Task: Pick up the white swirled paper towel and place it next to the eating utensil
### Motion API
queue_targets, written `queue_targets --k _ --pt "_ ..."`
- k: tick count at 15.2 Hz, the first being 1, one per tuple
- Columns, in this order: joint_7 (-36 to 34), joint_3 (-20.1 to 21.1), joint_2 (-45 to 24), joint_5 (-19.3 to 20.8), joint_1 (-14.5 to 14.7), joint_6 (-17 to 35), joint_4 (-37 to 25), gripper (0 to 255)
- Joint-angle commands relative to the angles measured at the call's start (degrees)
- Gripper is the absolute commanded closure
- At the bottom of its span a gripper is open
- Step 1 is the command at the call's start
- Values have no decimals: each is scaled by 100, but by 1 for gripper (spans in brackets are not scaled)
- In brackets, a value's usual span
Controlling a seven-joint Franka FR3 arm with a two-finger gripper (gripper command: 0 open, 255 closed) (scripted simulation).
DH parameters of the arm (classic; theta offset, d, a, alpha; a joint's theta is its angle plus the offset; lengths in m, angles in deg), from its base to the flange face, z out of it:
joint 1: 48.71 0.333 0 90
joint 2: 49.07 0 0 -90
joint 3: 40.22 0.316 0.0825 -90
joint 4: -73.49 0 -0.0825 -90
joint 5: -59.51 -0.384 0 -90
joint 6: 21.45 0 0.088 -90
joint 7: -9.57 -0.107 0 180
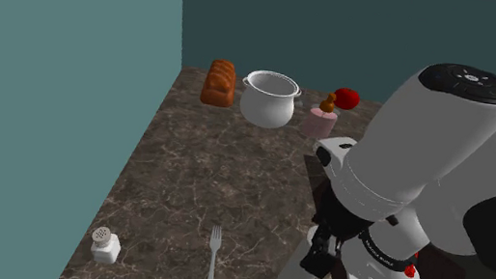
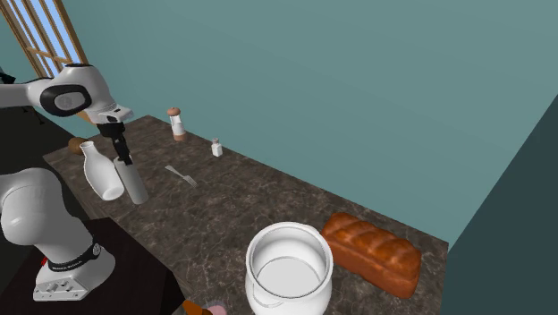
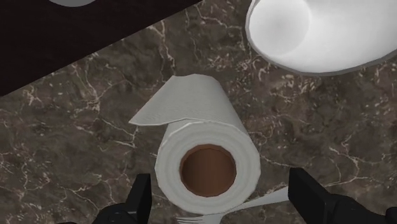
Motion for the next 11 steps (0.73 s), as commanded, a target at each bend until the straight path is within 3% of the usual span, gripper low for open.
queue_targets --k 1,3,11 --pt "-4 -157 63 143 -45 -305 -241 0" --pt "-24 -315 108 288 -90 -647 -544 0" --pt "-24 -315 108 288 -90 -647 -544 0"
